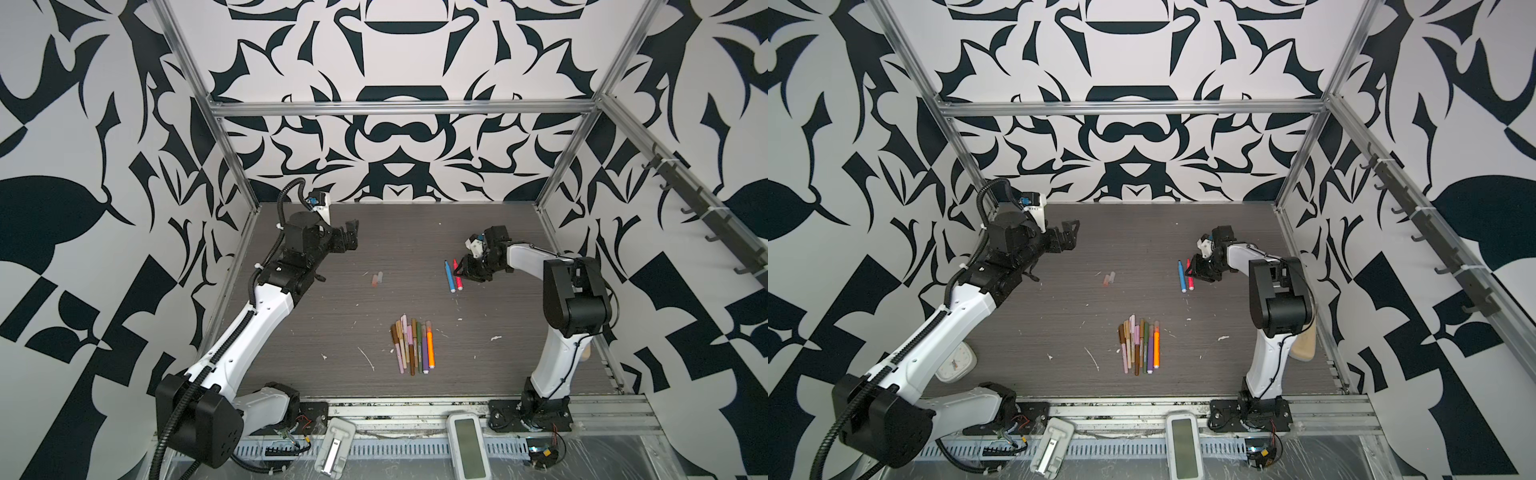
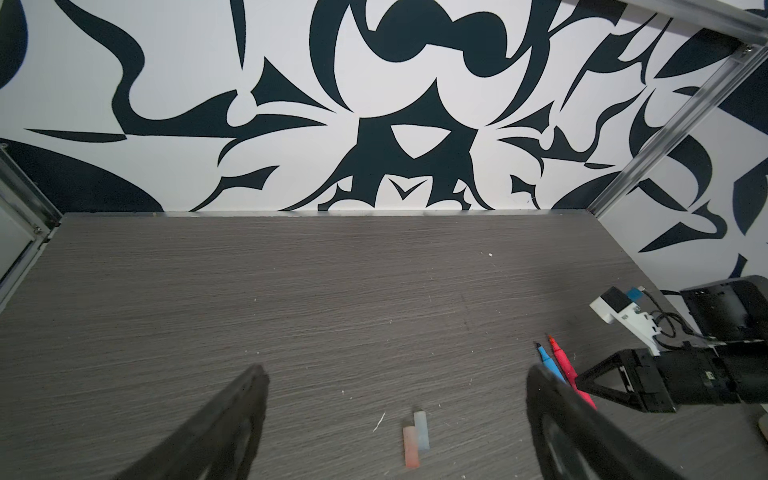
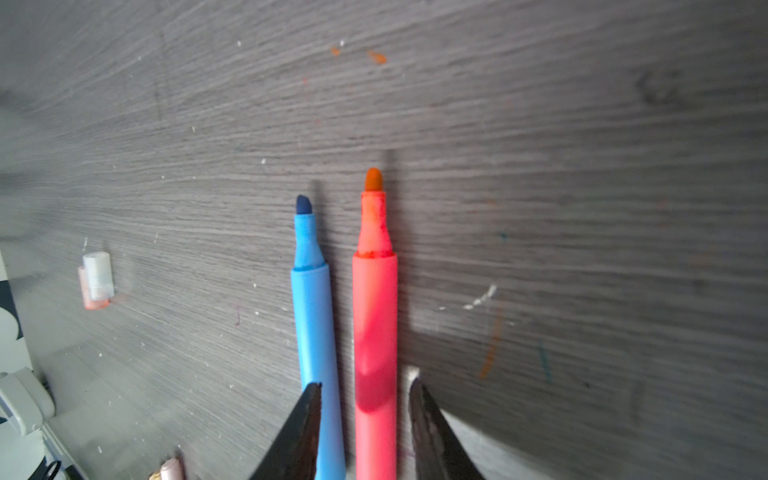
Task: Open the pen caps
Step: 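Lower the pink highlighter next to the blue one and open the right gripper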
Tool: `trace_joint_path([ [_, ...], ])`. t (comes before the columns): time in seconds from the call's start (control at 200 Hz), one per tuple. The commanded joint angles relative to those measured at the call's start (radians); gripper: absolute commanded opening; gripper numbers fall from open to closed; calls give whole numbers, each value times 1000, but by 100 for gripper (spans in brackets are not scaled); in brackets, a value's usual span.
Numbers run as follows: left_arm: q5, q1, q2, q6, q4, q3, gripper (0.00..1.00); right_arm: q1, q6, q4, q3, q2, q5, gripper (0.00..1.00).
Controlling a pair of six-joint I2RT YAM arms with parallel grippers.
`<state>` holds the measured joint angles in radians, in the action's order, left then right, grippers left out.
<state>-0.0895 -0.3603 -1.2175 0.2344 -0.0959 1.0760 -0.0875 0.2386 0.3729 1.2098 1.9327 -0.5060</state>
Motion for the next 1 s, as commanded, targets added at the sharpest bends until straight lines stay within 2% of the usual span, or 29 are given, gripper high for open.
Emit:
trace_joint_path([
  [0.0,9,3,-10,-10,-8,36,99,-5,24,-34,-7,-16,-68,39],
  [0.58,30,2,-17,-10,-19,46,99,-5,67,-58,1,22,-119,39],
  [0.88,31,2,-19,-8,-21,47,99,-5,64,-52,-1,22,-110,39],
  [0.995,31,2,-19,-9,-21,47,99,-5,66,-48,-8,-4,-53,46],
])
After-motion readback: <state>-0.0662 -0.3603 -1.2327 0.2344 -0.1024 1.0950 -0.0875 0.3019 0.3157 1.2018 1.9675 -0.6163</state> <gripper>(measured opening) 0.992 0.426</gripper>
